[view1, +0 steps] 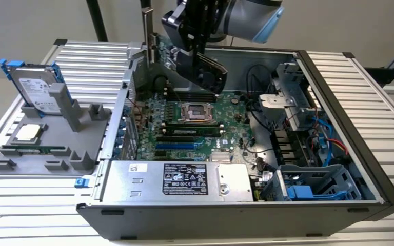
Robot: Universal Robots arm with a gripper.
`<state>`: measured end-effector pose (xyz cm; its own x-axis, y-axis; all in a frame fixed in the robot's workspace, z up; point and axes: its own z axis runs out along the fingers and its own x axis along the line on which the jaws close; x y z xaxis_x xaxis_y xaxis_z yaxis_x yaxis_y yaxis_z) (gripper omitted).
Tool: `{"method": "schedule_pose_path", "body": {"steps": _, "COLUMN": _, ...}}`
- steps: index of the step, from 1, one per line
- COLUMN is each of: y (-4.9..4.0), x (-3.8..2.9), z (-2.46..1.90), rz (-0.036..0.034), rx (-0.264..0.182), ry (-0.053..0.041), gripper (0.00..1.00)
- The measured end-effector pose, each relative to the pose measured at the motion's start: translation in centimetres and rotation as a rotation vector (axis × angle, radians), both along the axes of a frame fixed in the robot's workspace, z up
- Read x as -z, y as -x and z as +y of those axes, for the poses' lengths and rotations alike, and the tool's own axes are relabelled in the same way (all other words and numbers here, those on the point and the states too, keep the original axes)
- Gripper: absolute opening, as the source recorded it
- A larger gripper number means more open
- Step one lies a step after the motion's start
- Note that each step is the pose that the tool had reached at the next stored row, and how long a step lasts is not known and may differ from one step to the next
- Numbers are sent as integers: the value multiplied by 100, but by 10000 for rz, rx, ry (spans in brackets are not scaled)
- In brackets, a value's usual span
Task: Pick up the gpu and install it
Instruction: 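Insert the gpu into the slot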
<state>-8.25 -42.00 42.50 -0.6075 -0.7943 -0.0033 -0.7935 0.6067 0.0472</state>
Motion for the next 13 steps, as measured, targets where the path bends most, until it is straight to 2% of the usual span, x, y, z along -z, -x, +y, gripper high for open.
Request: {"method": "schedule_pose_path", "body": {"steps": 13, "y": 0, "x": 0, "z": 0, "rz": 0, "rx": -801, "ry": 0, "gripper": 0}}
